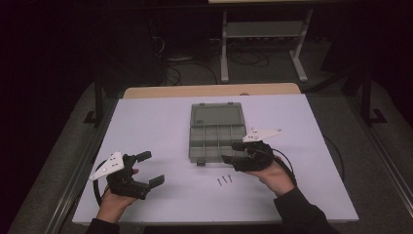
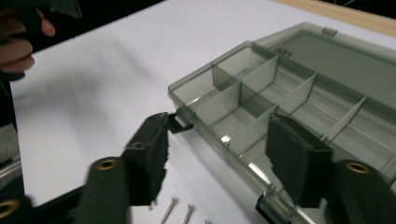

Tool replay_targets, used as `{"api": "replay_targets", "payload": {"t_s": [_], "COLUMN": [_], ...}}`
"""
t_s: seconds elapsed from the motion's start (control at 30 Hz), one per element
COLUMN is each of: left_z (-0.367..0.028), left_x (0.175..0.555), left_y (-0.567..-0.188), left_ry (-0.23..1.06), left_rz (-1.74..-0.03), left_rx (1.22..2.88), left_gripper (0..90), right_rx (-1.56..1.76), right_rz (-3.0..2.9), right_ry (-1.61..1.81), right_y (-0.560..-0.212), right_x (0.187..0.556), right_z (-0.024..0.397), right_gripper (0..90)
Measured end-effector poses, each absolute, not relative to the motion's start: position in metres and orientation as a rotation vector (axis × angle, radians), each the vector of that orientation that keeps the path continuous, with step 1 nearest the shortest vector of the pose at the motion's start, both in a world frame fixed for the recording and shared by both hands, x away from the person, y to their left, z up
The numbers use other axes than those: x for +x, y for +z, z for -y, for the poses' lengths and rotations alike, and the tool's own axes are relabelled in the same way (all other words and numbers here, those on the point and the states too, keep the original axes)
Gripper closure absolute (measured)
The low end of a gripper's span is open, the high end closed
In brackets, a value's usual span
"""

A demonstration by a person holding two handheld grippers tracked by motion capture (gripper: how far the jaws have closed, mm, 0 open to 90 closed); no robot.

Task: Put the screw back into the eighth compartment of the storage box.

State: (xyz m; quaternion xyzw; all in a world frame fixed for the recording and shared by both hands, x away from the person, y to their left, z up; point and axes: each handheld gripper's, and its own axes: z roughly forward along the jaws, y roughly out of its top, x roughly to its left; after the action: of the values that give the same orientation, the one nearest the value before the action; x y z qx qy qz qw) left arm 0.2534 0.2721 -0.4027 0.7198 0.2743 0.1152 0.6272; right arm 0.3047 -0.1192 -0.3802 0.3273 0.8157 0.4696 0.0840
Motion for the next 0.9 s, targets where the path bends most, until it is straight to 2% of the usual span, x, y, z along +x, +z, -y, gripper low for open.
{"api": "replay_targets", "payload": {"t_s": [0.2,0.53,0.9], "left_z": [-0.272,-0.272,-0.272], "left_x": [0.253,0.253,0.253], "left_y": [-0.402,-0.403,-0.403], "left_ry": [0.264,0.256,0.253], "left_rz": [-0.632,-0.629,-0.630], "left_rx": [1.651,1.649,1.648], "left_gripper": [0.0,0.0,0.0], "right_rx": [0.992,1.010,1.041], "right_rz": [-2.510,-2.579,-2.642], "right_ry": [1.313,1.219,1.097], "right_y": [-0.387,-0.399,-0.411], "right_x": [0.302,0.302,0.300], "right_z": [0.116,0.115,0.109], "right_gripper": [53.3,64.8,71.0]}}
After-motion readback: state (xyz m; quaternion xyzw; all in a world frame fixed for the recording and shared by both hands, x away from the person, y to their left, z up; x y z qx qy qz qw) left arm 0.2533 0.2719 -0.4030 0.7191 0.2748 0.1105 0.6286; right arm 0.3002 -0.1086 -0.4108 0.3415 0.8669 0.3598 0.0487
